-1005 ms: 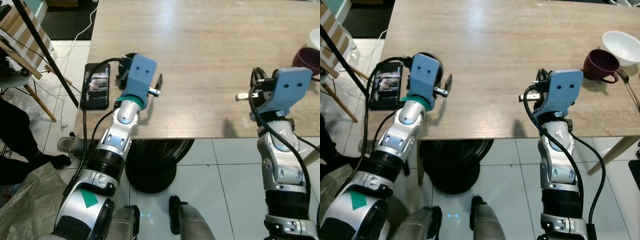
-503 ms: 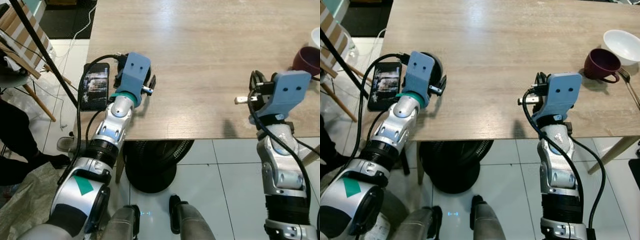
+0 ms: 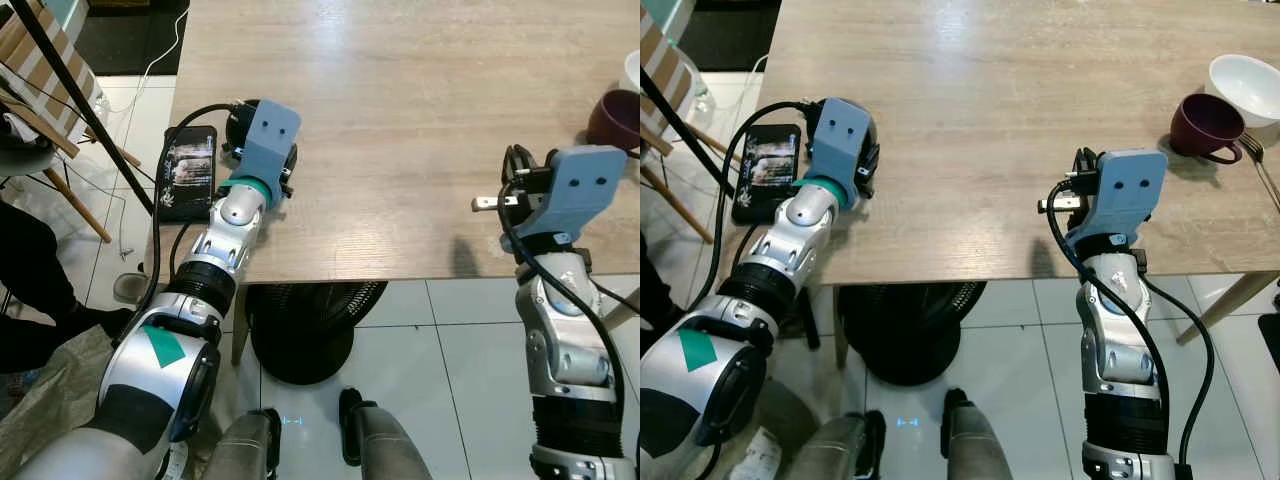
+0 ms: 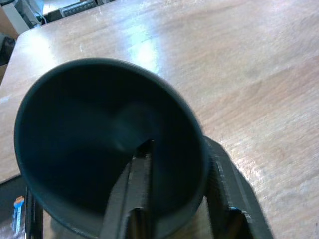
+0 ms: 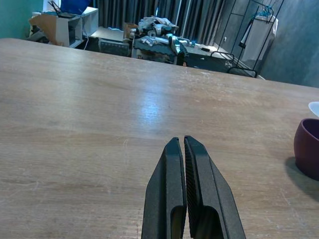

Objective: Setting the table

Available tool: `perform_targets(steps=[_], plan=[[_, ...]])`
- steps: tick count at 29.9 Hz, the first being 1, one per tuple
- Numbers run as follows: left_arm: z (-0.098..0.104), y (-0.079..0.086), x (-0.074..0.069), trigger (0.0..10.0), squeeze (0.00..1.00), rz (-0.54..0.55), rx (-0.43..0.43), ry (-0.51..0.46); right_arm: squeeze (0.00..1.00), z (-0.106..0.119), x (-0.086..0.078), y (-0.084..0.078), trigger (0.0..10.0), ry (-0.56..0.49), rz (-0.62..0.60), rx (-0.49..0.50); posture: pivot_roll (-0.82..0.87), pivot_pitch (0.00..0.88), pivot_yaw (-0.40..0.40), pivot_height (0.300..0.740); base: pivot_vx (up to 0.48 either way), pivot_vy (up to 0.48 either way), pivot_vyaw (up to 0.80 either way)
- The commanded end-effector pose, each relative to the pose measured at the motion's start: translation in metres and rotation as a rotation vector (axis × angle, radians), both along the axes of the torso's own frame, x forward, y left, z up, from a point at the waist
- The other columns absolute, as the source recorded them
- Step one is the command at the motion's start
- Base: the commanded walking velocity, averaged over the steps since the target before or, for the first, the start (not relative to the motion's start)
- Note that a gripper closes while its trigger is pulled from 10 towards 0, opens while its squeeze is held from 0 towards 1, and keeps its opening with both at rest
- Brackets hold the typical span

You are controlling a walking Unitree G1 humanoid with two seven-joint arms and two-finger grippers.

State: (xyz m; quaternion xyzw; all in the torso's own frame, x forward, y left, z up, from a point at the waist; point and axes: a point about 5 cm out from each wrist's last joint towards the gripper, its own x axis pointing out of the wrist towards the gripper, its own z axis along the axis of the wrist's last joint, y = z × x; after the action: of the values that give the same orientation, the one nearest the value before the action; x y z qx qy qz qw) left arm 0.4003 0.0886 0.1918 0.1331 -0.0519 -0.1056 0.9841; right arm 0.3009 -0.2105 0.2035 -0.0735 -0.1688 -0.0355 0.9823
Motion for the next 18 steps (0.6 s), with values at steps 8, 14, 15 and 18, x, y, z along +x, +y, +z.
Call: perform_targets(steps=[8,14,15,18], plan=[[0.000,-0.001,0.000,0.0,0.00,-0.007,0.002,-0.016,0.00,-0.001,-0.001,-0.004,10.0,0.010,-0.017,0.010,-0.07,0.175,0.047,0.740,0.000,0.000,0.00],[0.003,-0.008,-0.004,0.0,0.00,-0.042,0.008,-0.073,0.00,-0.001,-0.001,-0.002,10.0,0.011,-0.015,0.025,-0.06,0.165,0.040,0.740,0.000,0.000,0.00],[0.003,-0.008,-0.004,0.0,0.00,-0.042,0.008,-0.073,0.00,-0.001,-0.001,-0.002,10.0,0.011,-0.015,0.025,-0.06,0.165,0.040,0.740,0.000,0.000,0.00],[0.018,-0.011,-0.008,3.3,0.00,-0.081,0.013,-0.150,0.00,-0.001,-0.001,-0.002,10.0,0.011,-0.030,0.071,-0.05,0.157,0.039,0.740,0.000,0.000,0.00]])
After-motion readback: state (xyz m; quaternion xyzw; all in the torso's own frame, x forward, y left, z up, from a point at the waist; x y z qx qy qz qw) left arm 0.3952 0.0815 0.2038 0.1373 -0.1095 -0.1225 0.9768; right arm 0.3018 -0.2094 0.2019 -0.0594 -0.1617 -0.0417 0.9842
